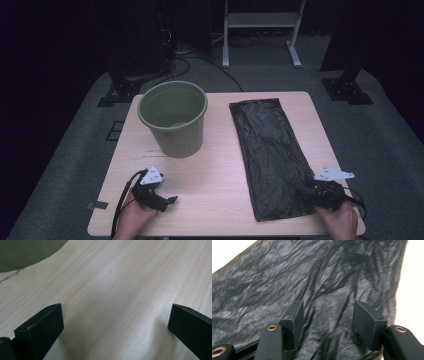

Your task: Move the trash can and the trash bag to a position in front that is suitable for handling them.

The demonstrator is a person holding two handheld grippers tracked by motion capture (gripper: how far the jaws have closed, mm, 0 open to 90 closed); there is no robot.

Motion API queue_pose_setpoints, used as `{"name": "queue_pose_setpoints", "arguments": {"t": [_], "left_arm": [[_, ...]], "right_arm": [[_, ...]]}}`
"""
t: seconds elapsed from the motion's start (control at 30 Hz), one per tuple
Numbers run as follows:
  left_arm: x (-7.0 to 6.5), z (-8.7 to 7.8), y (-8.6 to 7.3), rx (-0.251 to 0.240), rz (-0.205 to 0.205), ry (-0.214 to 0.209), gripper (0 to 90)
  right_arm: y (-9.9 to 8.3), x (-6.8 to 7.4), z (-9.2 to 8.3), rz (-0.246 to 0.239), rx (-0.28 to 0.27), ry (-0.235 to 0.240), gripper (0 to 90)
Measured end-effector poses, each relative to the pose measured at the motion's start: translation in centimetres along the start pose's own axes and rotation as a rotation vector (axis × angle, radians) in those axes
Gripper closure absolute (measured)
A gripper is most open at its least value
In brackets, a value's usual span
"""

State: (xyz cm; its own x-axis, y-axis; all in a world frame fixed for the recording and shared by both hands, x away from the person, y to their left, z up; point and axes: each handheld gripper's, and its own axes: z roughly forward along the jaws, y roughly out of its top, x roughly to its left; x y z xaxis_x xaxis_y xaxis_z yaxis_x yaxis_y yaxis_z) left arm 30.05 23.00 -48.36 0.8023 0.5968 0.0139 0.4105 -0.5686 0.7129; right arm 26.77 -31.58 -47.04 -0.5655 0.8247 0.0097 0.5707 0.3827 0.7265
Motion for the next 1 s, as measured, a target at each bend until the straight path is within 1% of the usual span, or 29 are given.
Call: {"name": "queue_pose_setpoints", "arguments": {"t": [0.07, 0.17, 0.2, 0.23, 0.3, 0.33, 0.4, 0.47, 0.5, 0.57, 0.67, 0.8, 0.83, 0.9, 0.97, 1.0], "left_arm": [[0.0, 0.0, 0.0, 0.000, 0.000, 0.000, 0.0], [0.0, 0.0, 0.0, 0.001, 0.000, 0.001, 0.0], [0.0, 0.0, 0.0, 0.001, 0.000, 0.001, 0.0], [0.0, 0.0, 0.0, 0.001, 0.000, 0.000, 0.0], [0.0, 0.0, 0.0, 0.000, 0.000, 0.001, 0.0], [0.0, 0.0, 0.0, 0.001, 0.000, 0.001, 0.0], [0.0, 0.0, 0.0, 0.001, 0.000, 0.001, 0.0], [0.0, 0.0, 0.0, 0.001, 0.000, 0.001, 0.0], [0.0, 0.0, 0.0, 0.001, 0.000, 0.001, 0.0], [0.0, 0.0, 0.0, 0.001, 0.000, 0.001, 0.0], [0.0, 0.0, 0.0, 0.001, 0.000, 0.001, 0.0], [0.0, 0.0, 0.0, 0.001, 0.000, 0.001, 0.0], [0.0, 0.0, 0.0, 0.001, -0.001, 0.001, 0.0], [0.0, 0.0, 0.0, 0.001, 0.000, 0.001, 0.0], [0.0, 0.0, 0.0, 0.001, 0.000, 0.001, 0.0], [0.0, 0.0, 0.0, 0.001, 0.000, 0.001, 0.0]], "right_arm": [[-0.3, 0.4, 0.1, -0.014, 0.019, -0.006, 43.1], [-0.5, 0.5, 0.2, -0.020, 0.033, 0.003, 51.4], [-0.5, 0.6, 0.3, -0.016, 0.037, 0.004, 56.4], [-0.6, 0.6, 0.3, -0.011, 0.033, 0.016, 61.5], [-0.6, 0.7, 0.3, -0.016, 0.028, 0.022, 69.7], [-0.6, 0.7, 0.2, -0.016, 0.026, 0.022, 75.3], [-0.6, 0.6, 0.2, -0.008, 0.033, 0.017, 84.8], [-0.6, 0.5, 0.2, -0.013, 0.036, 0.001, 89.6], [-0.6, 0.4, 0.2, -0.015, 0.035, -0.005, 89.7], [-0.6, -0.3, 0.2, 0.010, 0.026, -0.012, 89.8], [-0.7, -1.6, 0.0, 0.034, 0.032, -0.047, 89.8], [-1.0, -2.9, -0.4, 0.054, 0.028, -0.079, 89.7], [-1.0, -3.1, -0.6, 0.057, 0.028, -0.088, 89.7], [-1.2, -3.3, -0.8, 0.065, 0.018, -0.086, 88.8], [-1.1, -3.3, -1.2, 0.064, 0.005, -0.085, 80.5], [-1.0, -3.2, -1.3, 0.062, -0.006, -0.087, 74.5]]}}
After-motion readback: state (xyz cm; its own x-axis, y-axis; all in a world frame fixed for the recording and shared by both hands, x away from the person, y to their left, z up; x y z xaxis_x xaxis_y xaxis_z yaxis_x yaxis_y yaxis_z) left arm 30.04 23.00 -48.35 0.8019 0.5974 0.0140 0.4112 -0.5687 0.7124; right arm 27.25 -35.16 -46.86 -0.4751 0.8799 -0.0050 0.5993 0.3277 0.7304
